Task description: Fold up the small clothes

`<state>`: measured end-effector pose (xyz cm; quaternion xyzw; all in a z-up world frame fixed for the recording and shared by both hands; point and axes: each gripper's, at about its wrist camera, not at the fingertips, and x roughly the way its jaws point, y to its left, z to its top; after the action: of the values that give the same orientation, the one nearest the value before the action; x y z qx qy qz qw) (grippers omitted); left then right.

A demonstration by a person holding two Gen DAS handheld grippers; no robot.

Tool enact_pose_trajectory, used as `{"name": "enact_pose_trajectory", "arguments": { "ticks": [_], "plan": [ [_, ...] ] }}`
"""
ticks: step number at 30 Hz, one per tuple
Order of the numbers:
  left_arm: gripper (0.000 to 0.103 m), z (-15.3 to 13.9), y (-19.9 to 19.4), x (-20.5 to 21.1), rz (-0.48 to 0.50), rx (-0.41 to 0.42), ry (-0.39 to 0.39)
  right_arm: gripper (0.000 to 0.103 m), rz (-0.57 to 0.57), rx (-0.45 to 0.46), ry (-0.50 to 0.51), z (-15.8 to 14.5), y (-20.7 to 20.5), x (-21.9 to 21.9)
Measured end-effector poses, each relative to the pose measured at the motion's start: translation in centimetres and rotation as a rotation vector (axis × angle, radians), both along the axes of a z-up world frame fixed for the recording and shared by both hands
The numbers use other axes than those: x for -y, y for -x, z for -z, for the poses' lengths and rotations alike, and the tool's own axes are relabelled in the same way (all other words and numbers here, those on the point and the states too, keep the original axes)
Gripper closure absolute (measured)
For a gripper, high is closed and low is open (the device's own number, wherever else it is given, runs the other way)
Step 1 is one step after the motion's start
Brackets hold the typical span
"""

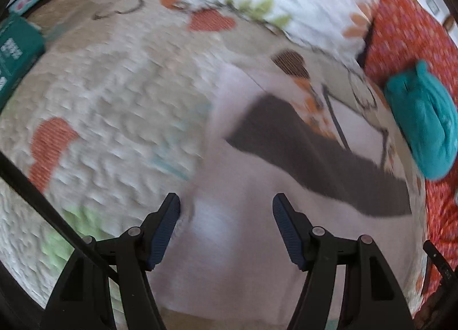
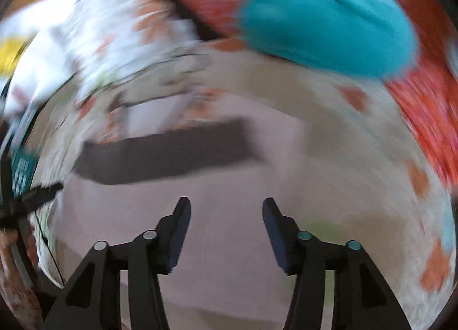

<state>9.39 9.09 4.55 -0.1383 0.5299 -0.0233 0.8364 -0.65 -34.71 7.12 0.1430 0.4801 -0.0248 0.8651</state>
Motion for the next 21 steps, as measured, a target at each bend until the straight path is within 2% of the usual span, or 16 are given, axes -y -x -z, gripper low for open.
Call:
{"name": "enact_pose_trajectory", "arguments": {
  "ticks": [3, 7, 10, 13, 15, 16, 17, 18, 21],
  "plan": [
    [0.036, 0.1, 0.4, 1.5, 0.023, 0.009, -0.050, 0.045, 0.098, -0.028, -0.085, 2.0, 2.6, 3.7],
    [0.034, 0.6, 0.6, 2.4, 0.030, 0.009, -0.088, 0.045, 0.098, -0.022, -0.171, 4.0, 3.8, 4.0],
    [0.034, 0.8, 0.1, 2.1, 0.023, -0.002, -0.074, 0.044, 0.069, 0.003, -0.237, 5.1, 3.2, 2.8],
    [0.034, 0.2, 0.1, 1.1, 0.007, -0.004, -0.018, 0.043, 0.071, 0.048, -0.237, 5.7, 1.8, 1.4],
    [0.034, -0.3, 0.1, 0.4, -0.006, 0.002, 0.009, 0.050, 0.079, 0.065, -0.226, 5.9, 0.9, 0.4],
    [0.034, -0.5, 0.1, -0.1, -0.014, 0.009, 0.017, 0.069, 0.081, 0.068, -0.219, 6.0, 0.7, -0.1],
    [0.034, -0.9, 0.1, -0.7, -0.026, 0.019, 0.022, 0.082, 0.073, 0.062, -0.230, 6.0, 0.4, -0.6],
    [0.034, -1.3, 0.3, -1.5, -0.042, 0.030, 0.028, 0.082, 0.073, 0.056, -0.250, 5.9, 0.1, -1.1],
    [0.034, -2.2, 0.7, -4.5, -0.101, 0.052, 0.039, 0.084, 0.093, 0.058, -0.214, 4.3, -0.2, -2.0]
  ]
}}
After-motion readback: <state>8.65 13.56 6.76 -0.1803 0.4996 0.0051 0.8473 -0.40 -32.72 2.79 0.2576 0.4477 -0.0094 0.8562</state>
